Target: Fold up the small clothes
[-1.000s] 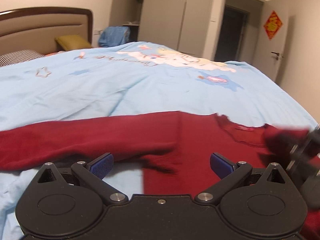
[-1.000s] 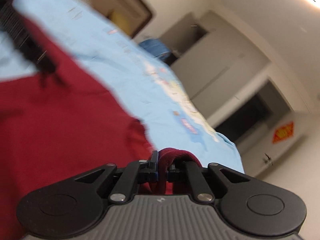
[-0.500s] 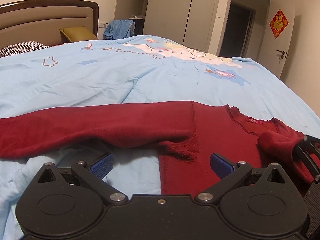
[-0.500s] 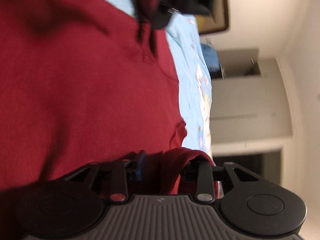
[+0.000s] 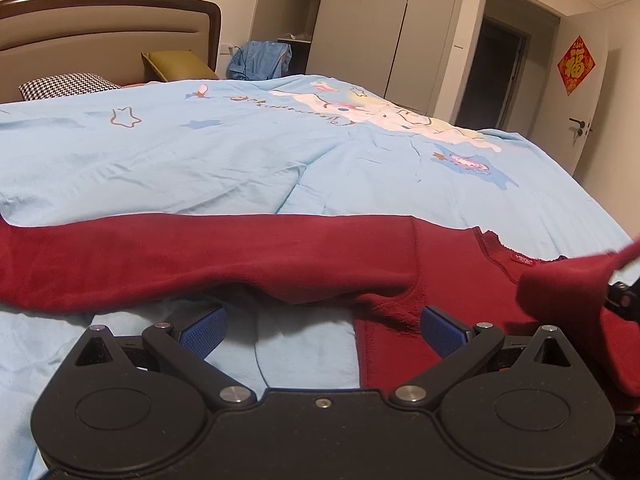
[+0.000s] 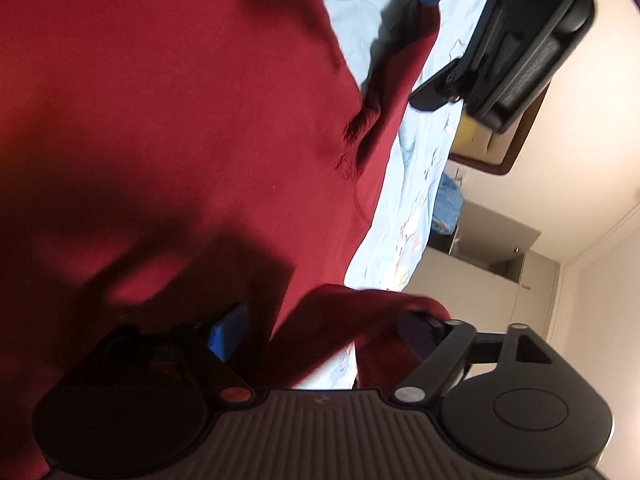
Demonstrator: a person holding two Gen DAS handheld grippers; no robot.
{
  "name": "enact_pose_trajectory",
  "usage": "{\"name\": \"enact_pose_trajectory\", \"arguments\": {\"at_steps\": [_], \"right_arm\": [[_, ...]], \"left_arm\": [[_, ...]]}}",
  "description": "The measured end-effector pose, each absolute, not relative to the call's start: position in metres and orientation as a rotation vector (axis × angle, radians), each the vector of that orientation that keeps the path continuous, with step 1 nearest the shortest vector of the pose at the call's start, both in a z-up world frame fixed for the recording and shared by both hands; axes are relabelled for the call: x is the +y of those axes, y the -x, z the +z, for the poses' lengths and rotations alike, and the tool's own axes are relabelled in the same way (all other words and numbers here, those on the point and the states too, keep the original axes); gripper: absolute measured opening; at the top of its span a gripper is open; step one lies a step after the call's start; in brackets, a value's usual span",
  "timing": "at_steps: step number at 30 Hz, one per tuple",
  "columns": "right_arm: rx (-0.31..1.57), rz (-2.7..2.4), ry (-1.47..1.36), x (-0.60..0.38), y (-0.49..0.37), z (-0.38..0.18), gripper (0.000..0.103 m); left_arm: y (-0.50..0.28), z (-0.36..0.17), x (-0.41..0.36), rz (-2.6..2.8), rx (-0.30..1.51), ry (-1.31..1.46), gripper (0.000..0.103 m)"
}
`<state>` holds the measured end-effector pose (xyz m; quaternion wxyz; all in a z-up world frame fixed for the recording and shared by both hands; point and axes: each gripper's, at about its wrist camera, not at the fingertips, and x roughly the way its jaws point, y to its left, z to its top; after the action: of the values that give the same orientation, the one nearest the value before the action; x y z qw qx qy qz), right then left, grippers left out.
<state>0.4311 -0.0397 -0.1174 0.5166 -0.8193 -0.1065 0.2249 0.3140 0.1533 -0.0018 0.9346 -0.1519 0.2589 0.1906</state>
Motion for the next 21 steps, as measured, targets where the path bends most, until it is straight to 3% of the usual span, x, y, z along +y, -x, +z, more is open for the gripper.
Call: {"name": "enact_pose_trajectory", "arguments": {"at_steps": [5,13,21], "right_arm": [[-0.275,0.551,1.917,-0.043,-0.416,-0.113,0.102],[-0.082,0.536,1.515,-0.072,-0.420,-0.084,0.102],[0.234,0.368,0.861,-0.138,-0.489,-0.051,0.102]], "left_arm": [[-0.313,-0.002,0.150,0.375,0.531,0.308,0.103],[-0.315,-0.005,0.136,0.306,0.508,0.301,0.102],[-0.348,-0.024,0.107,0.260,0.537,0.221,0.102]]}}
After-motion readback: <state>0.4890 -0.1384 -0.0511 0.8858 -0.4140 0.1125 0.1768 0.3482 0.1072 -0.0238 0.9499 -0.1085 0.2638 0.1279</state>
